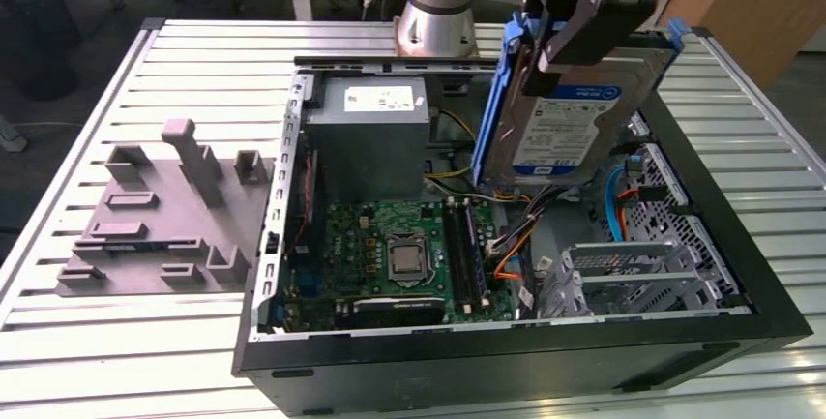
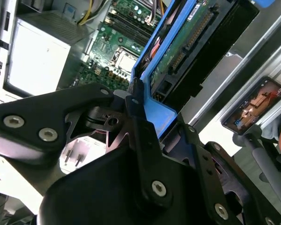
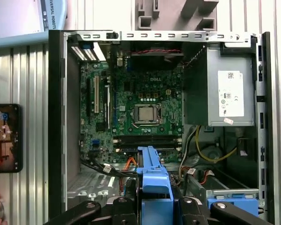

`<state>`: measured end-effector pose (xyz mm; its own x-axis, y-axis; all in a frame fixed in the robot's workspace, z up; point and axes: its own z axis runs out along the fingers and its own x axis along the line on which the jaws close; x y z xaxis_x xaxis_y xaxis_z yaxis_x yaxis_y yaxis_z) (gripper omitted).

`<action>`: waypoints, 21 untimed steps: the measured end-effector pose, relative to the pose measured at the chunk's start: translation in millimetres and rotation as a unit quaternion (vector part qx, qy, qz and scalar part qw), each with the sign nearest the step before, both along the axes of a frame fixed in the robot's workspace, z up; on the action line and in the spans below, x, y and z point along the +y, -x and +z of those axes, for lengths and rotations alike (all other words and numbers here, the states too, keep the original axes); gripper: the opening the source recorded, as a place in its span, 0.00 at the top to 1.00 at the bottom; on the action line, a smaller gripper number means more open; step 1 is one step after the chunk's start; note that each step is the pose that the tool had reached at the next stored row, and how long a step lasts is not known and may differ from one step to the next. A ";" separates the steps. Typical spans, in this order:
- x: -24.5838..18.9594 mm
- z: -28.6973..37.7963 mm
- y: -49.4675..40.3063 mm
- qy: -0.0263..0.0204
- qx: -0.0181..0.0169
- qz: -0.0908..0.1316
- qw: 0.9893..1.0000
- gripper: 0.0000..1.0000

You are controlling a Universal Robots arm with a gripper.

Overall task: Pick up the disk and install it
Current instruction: 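Insert the disk into the insertion slot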

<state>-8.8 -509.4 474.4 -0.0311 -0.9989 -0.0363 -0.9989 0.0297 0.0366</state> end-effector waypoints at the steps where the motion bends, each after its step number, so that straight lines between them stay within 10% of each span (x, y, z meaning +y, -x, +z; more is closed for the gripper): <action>1: -2.4 -0.3 -0.1 0.000 0.000 0.000 1.000 0.64; 21: -39.5 -11.4 -15.5 0.000 -0.001 0.000 1.000 0.64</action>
<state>6.7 -548.9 463.0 -0.0311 -0.9989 -0.0363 -0.9989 0.0298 0.0352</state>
